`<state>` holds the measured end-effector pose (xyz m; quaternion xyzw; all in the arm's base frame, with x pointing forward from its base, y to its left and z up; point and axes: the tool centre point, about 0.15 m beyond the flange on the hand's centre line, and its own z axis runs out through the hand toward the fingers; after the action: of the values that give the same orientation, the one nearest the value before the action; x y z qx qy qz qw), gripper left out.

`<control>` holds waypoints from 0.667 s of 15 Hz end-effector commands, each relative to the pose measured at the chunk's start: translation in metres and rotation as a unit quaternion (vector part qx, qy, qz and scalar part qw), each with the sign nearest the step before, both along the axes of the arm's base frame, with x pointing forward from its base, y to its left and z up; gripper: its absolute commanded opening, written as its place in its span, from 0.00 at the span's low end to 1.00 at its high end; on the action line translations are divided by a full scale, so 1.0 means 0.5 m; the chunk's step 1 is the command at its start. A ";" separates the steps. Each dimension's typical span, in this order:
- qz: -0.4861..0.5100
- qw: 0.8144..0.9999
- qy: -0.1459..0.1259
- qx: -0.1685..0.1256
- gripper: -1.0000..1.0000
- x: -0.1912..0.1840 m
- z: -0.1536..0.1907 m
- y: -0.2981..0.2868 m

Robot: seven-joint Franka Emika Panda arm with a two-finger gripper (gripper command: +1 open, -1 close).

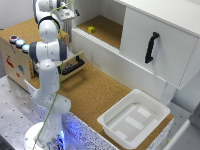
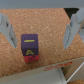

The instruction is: Move to the drawer and store the purple object

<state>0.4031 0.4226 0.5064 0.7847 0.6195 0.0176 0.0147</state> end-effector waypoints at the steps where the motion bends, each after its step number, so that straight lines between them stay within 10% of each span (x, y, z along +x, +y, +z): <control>1: 0.014 0.997 0.059 -0.053 1.00 0.013 -0.002 0.042; 10: 0.015 0.995 0.097 -0.013 1.00 -0.010 -0.054 0.049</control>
<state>0.3880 0.4363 0.4811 0.7749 0.6317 -0.0206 -0.0029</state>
